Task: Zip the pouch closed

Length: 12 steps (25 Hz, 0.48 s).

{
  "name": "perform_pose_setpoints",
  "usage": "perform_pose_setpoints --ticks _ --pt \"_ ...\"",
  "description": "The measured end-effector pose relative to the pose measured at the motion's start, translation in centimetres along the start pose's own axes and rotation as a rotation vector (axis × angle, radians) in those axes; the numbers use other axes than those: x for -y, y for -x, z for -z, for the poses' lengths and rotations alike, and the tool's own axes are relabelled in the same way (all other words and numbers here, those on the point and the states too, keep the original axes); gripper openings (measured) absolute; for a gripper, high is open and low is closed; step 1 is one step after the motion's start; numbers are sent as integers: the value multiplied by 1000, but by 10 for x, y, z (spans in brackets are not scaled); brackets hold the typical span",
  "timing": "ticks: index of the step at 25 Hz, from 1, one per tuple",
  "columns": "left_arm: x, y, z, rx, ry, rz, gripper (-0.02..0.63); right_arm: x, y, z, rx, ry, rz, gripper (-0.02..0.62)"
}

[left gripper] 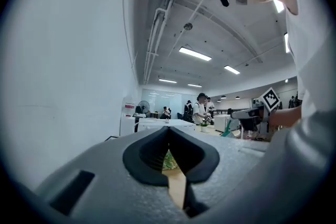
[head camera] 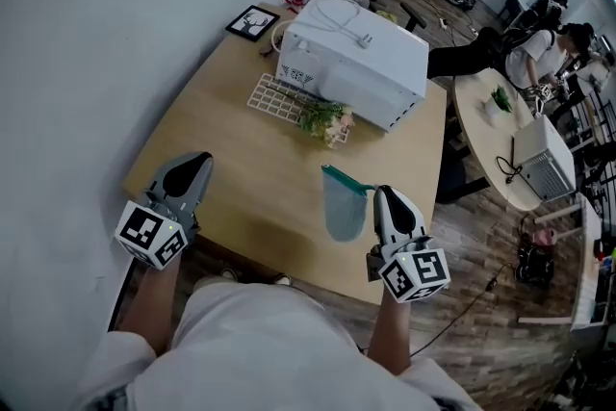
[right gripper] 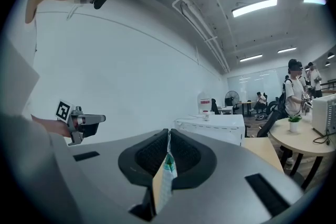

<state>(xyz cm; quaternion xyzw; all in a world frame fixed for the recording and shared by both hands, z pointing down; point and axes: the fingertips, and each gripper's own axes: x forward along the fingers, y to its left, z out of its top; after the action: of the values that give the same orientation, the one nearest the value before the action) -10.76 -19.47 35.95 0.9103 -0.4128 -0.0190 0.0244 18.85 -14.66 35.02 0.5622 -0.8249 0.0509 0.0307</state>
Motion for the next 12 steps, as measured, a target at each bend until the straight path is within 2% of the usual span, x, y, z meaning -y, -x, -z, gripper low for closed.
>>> perform_pose_setpoints --ticks 6,12 --pt "-21 12 -19 43 -18 -77 15 22 -7 -16 26 -34 50 15" --pt "-27 30 -33 86 -28 -144 15 33 -7 -17 15 -43 62 15"
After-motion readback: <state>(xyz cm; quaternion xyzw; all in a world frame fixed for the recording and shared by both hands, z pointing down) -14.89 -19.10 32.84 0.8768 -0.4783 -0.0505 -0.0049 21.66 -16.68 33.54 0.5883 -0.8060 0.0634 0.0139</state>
